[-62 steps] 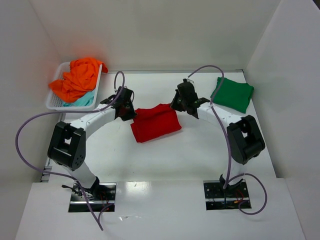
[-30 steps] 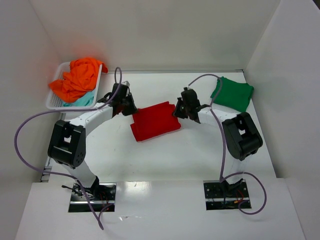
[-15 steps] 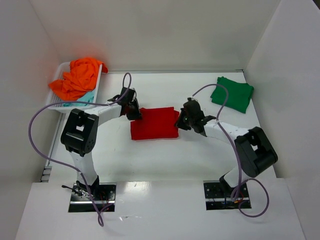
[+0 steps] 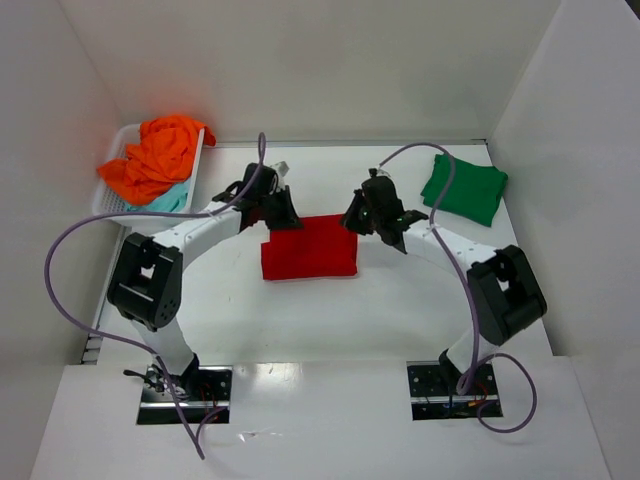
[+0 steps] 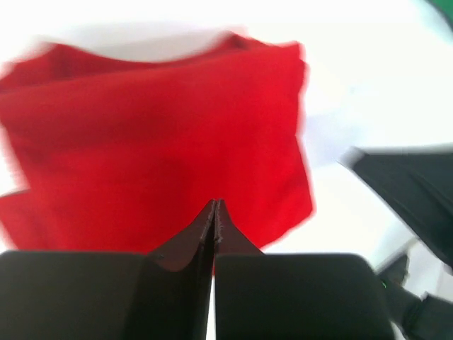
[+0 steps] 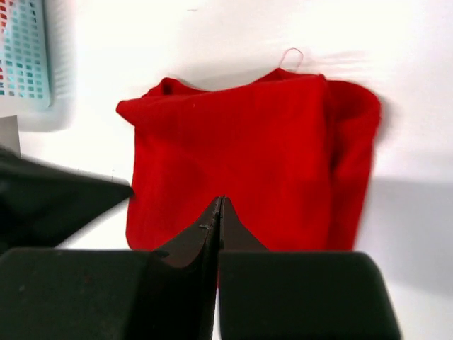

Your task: Fold and stack the t-shirts

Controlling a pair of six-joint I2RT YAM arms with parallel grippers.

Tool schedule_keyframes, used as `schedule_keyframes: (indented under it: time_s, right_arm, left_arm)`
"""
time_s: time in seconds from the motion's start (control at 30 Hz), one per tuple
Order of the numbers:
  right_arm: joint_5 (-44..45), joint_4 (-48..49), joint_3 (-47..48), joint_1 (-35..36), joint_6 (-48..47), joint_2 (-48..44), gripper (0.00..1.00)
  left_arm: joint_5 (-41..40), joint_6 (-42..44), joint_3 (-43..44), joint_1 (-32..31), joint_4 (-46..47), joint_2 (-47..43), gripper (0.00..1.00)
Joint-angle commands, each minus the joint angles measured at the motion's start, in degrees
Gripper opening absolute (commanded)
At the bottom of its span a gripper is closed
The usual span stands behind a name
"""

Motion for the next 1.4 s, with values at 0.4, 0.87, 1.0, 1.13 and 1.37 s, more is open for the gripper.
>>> schedule_keyframes:
  time_s: [0.4,0.87,1.0,1.13,1.37]
  right_arm:
    - [0.49,6.71,3.26,-1.30,0.64,14.95,0.00]
    - [-0.04,6.18,3.35,-6.49,-0.41,14.42,0.00]
    - [-1.09,5.66,5.19,-6.49,-0.94,14.42,0.00]
    - [-2.14,6.18,5.20,-6.49,-0.94,13.89,0.00]
    - [-3.29,8.11,4.67,-6.49,-0.94,15.29,0.00]
  left_arm:
    - [6.43,-7.48,-5.70,-10.98,11.10,8.86,0.00]
    - [8.99,-8.01,-3.16,-12.21,7.33,2.90,0.03]
    - [12.14,-8.01,-1.74,-12.21,8.55,2.19,0.08]
    - [13.20,-10.46,-3.66,-13.53,11.62,3.67,0.08]
    - [11.98,-18.55,-8.95,-18.71,24.70,7.36,0.03]
